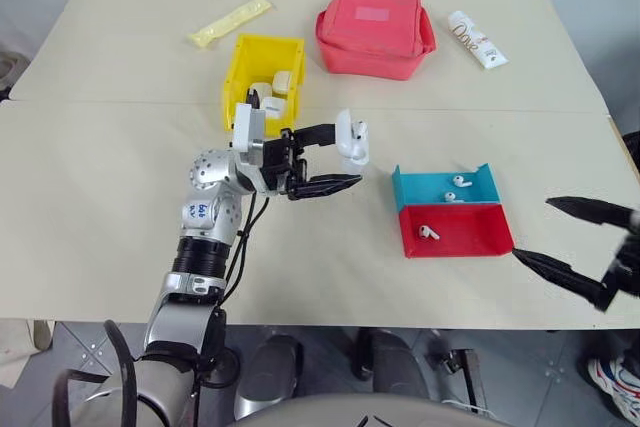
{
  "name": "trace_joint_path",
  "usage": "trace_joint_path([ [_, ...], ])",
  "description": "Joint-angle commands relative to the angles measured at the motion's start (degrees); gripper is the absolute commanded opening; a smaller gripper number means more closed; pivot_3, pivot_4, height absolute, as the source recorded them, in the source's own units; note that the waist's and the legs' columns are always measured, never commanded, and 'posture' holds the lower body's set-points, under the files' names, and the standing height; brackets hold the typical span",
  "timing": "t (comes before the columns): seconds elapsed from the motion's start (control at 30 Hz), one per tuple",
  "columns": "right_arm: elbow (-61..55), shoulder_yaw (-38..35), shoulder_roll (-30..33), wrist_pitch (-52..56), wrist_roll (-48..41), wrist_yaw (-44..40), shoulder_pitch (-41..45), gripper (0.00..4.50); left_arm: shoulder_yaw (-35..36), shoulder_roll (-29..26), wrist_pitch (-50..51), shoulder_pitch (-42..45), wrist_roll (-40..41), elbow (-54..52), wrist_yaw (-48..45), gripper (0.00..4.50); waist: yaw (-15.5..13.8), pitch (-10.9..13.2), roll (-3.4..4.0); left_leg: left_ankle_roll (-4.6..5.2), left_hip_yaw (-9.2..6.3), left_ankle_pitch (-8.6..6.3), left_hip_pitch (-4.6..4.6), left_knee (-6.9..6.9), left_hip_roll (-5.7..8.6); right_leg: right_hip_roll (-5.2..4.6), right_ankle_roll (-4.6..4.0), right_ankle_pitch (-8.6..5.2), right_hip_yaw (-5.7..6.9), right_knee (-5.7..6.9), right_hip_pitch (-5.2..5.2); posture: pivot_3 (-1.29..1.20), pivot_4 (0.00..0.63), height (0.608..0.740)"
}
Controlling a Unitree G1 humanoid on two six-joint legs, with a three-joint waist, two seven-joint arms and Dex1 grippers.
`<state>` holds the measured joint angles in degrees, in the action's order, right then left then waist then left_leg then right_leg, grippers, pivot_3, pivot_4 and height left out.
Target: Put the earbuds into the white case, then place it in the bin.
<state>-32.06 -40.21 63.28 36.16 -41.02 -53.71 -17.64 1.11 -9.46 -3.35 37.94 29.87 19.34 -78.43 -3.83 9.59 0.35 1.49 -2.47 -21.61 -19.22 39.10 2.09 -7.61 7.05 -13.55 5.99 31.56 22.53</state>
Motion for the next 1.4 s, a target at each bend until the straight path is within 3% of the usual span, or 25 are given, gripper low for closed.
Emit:
trace_joint_path([
  [0.03,5.98,10.36,6.27,0.12,3.75,-0.45,9.23,4.45,-0.82,0.49,-0.82,-1.10,0.73,-3.55,-0.02,2.74,-0.17,0.01,0.02,-0.01,-0.03,0.00,0.00,0.00,0.00,0.01,-0.02,-0.01,0.02,0.02,0.00,0.00,0.150,0.740],
  [0.23,18.54,35.87,11.83,1.78,14.34,-6.33,34.81,4.45,-2.09,0.90,-0.37,-3.13,0.86,-5.92,0.51,2.74,0.22,0.07,-0.04,0.03,-0.12,0.05,-0.08,0.04,0.11,-0.11,0.06,0.04,0.08,-0.11,-0.07,0.00,0.150,0.740],
  [0.37,26.22,49.39,8.53,5.21,23.33,-9.36,49.82,4.45,-2.85,0.31,0.77,-3.78,0.51,-7.18,1.36,2.74,1.06,0.06,-0.02,0.01,-0.11,0.04,-0.12,0.03,0.10,-0.11,0.06,0.04,0.05,-0.04,0.01,0.00,0.150,0.740],
  [0.5,32.43,57.10,4.19,6.96,29.62,-11.86,59.00,4.29,-3.74,-1.05,2.62,-4.22,-0.15,-8.50,1.99,2.74,1.55,0.06,-0.01,-0.07,-0.11,0.05,-0.12,0.01,0.06,-0.05,0.06,0.04,0.06,-0.02,0.03,0.00,0.150,0.740],
  [0.63,35.59,60.05,0.37,8.19,33.14,-12.46,62.95,3.25,-4.35,-2.37,4.12,-4.42,-0.83,-9.63,3.21,2.74,1.66,0.05,0.00,-0.14,-0.14,0.08,-0.12,0.01,0.08,-0.08,0.07,0.05,0.09,0.02,0.04,0.00,0.150,0.740],
  [1.03,39.38,62.84,-5.80,9.04,39.40,-13.48,66.17,3.25,-4.73,-3.66,4.77,-4.53,-0.50,-11.36,3.93,2.74,2.23,0.04,0.02,-0.23,-0.13,0.07,-0.11,0.02,0.08,-0.05,0.09,0.05,0.13,0.05,0.04,0.00,0.150,0.740],
  [1.13,40.03,62.76,-6.73,9.14,40.48,-13.63,66.37,2.68,-4.76,-3.78,4.79,-4.83,-0.37,-11.96,3.89,2.74,2.32,0.04,0.03,-0.23,-0.12,0.07,-0.10,0.02,0.08,-0.03,0.09,0.06,0.14,0.06,0.05,0.00,0.150,0.740],
  [1.4,43.56,63.51,-10.08,8.74,43.13,-13.61,67.79,2.68,-4.85,-4.02,5.04,-5.60,-0.09,-13.29,3.96,2.74,2.37,0.03,0.03,-0.24,-0.09,0.08,-0.07,0.02,0.08,-0.02,0.09,0.06,0.16,0.09,0.05,0.00,0.150,0.740],
])
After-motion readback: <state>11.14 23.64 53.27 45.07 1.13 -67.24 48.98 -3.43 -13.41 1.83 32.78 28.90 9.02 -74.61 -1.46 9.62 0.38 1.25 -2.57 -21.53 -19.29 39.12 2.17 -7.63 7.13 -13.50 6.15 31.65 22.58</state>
